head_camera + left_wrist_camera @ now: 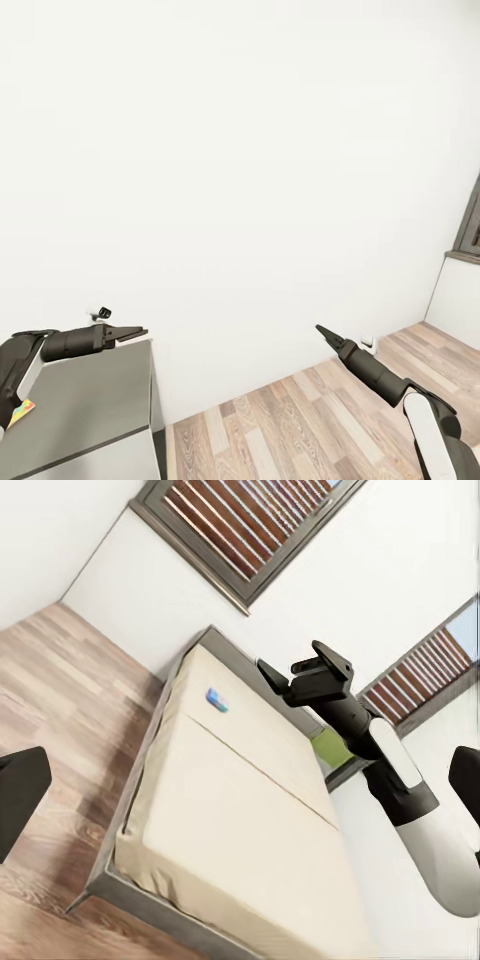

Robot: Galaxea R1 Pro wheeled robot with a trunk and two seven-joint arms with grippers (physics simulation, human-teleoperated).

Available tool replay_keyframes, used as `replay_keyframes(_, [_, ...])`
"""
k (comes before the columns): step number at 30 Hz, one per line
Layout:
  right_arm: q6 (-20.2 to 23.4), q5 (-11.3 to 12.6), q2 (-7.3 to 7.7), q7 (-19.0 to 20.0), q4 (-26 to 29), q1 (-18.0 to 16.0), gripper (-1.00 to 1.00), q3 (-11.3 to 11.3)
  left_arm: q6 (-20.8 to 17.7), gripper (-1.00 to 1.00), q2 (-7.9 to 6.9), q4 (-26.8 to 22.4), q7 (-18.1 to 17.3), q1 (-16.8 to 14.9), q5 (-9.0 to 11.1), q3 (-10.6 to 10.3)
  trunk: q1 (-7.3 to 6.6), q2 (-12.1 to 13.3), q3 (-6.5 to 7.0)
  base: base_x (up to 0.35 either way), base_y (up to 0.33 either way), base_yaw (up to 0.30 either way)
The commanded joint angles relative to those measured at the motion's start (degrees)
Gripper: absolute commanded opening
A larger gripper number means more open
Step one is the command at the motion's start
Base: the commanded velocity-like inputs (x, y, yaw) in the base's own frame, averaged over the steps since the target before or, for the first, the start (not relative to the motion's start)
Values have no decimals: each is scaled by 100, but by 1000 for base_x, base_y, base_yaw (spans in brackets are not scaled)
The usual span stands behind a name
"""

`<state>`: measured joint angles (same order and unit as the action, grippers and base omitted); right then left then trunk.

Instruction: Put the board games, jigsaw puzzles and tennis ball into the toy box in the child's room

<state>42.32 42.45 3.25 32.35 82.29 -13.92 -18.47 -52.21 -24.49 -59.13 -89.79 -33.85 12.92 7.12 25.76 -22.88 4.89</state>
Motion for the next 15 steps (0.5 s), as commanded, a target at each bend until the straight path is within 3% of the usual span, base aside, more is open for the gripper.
replay_keyframes(1, [40,18,-3,8,-2,-3,100,-8,-61,100,-3,-2,-21,1,0,0,2,-4,-3,0,0,-279])
replay_keyframes(15, [41,18,0,-10,-5,-4,100,-3,-61,100,-3,0,-21,2,0,-8,2,-4,-3,0,0,-279])
